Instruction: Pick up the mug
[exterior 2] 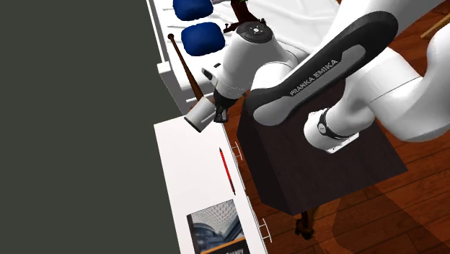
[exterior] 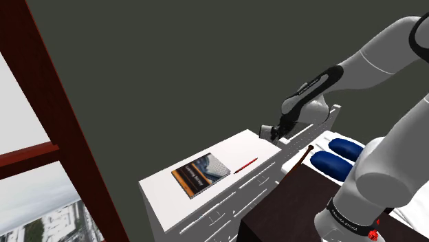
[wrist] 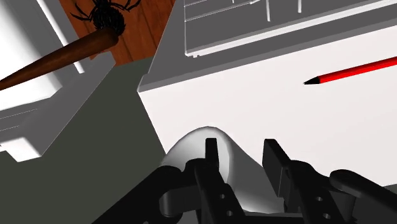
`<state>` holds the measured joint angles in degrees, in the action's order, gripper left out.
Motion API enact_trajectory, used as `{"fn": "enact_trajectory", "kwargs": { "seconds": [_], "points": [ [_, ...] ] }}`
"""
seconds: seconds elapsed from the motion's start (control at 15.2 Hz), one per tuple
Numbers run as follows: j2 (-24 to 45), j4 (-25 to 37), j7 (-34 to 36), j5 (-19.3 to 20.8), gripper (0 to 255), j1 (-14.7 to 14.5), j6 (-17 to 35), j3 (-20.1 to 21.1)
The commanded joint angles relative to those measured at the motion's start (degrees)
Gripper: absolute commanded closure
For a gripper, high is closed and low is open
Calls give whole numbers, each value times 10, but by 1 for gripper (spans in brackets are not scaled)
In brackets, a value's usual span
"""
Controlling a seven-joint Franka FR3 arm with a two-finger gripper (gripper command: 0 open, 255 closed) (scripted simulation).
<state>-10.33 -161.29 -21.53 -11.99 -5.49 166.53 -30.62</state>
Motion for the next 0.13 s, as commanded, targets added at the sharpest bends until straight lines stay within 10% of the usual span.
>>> {"fn": "enact_trajectory", "kwargs": {
  "seconds": [0.0, 0.07],
  "points": [
    [-14, -2, 24, 30, 255, 20, -12, 16],
    [-14, -2, 24, 30, 255, 21, -12, 16]
  ]
}}
